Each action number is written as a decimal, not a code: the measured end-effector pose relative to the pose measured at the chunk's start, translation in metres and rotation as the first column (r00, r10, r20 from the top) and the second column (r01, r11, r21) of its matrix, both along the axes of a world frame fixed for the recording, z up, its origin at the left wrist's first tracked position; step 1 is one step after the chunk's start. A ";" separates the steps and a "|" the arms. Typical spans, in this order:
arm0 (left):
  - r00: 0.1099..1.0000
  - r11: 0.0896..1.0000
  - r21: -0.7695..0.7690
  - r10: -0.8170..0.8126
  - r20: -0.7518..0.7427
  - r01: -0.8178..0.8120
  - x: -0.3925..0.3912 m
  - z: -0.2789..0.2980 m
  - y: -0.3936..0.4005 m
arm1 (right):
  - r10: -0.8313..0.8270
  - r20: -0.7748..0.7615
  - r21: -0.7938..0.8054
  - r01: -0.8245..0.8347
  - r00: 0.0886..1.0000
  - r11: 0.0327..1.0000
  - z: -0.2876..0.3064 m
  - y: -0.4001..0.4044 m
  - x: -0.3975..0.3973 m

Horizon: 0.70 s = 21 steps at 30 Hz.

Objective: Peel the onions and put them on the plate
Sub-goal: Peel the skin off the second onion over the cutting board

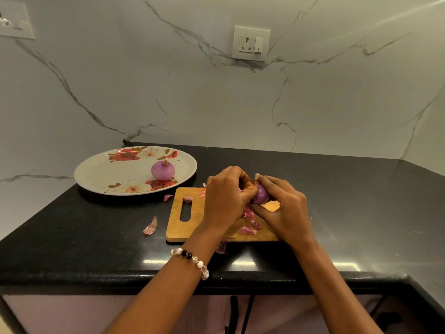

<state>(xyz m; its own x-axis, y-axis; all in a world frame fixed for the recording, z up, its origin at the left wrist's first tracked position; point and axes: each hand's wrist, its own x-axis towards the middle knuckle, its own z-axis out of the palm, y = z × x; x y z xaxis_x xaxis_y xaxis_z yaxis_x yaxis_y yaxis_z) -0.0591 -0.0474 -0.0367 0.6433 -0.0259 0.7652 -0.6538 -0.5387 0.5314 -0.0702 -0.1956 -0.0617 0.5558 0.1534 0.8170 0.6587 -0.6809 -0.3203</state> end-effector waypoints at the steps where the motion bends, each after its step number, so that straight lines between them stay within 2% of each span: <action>1: 1.000 1.000 -0.006 -0.013 -0.013 0.012 0.000 0.000 0.000 | 0.008 -0.005 0.011 -0.008 1.000 1.000 0.001 0.000 -0.001; 8: 0.988 0.992 -0.098 -0.095 -0.120 0.084 -0.004 0.003 0.000 | 0.021 -0.011 0.052 -0.020 1.000 0.998 0.001 0.000 -0.002; 14: 0.992 0.983 -0.146 -0.117 -0.054 0.108 -0.006 0.003 0.001 | -0.022 -0.011 0.078 0.022 1.000 0.997 0.002 0.000 -0.001; 21: 0.996 0.983 -0.160 -0.095 -0.003 0.093 -0.005 0.003 0.001 | -0.100 0.071 0.038 0.097 0.992 0.995 0.004 0.000 0.000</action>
